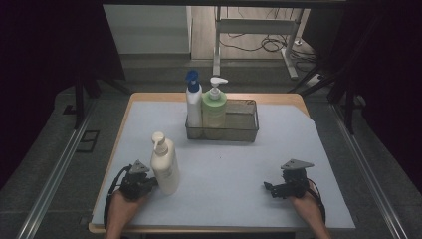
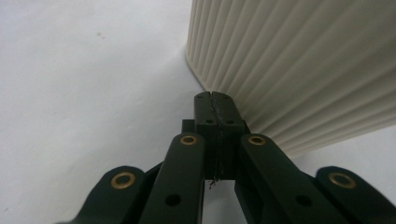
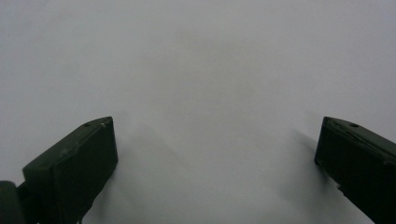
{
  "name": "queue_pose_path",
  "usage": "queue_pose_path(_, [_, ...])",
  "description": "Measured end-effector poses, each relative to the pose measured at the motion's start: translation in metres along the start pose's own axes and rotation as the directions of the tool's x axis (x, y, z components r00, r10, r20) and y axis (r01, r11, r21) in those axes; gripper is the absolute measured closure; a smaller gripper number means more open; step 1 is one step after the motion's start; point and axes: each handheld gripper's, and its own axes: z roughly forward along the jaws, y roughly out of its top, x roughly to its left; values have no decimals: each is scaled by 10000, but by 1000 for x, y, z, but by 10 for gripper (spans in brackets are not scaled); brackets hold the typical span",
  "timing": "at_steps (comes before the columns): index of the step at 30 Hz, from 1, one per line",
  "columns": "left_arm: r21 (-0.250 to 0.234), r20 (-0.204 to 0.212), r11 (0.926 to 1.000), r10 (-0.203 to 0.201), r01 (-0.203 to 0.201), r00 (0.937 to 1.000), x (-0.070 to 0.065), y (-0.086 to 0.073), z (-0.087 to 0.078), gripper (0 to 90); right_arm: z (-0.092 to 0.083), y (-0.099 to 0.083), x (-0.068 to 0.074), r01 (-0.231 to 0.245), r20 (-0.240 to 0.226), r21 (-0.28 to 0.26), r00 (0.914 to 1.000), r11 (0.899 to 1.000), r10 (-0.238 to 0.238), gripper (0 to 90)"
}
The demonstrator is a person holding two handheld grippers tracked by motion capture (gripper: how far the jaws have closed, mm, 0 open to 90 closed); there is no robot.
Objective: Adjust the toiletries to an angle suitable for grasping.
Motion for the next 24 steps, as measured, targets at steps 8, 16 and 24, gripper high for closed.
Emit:
queue_pose_path(8, [79,274,10000,40,-42,9996,-8,11,10,895,0,0,0,19,-6,26,10000,10000,-19,0])
queue_pose_path(16, [-32,425,9999,123,-122,9990,-21,16,19,895,0,0,0,6,-7,40,10000,10000,-6,0])
queue_pose_path(24, [-100,602,9990,443,-438,9972,-36,20,27,895,0,1,0,3,0,43,10000,10000,-3,0])
